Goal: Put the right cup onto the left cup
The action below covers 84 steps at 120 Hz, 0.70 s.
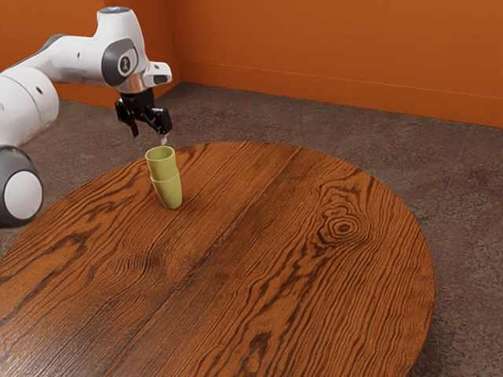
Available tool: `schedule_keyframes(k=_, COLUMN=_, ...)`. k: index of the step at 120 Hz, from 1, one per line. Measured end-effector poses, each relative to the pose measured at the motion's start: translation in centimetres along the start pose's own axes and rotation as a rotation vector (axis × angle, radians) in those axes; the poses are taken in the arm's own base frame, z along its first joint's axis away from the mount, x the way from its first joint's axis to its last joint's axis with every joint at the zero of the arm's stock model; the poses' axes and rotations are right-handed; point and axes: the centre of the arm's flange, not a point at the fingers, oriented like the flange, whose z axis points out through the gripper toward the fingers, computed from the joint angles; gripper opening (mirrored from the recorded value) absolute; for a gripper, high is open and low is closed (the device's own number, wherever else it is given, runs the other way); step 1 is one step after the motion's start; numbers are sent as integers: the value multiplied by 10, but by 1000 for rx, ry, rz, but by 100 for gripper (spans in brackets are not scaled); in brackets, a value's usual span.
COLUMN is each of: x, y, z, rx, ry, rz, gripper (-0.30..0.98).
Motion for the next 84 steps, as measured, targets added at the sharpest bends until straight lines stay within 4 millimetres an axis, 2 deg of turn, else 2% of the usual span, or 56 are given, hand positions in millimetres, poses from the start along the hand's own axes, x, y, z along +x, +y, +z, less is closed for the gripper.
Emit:
schedule_keyframes(k=29, x=-29, y=36, z=-23, rx=6, ry=-47, rz=50, gripper=68)
schedule_keyframes(k=41, x=-48, y=48, z=-39, rx=3, ry=-84, rz=62, gripper=68)
schedule_keyframes(k=63, x=-88, y=63, z=-54, rx=3, ry=-156, rz=80, gripper=69)
schedule_keyframes(k=84, x=-125, y=86, z=-95, rx=30, ry=-156, rz=109, gripper=69)
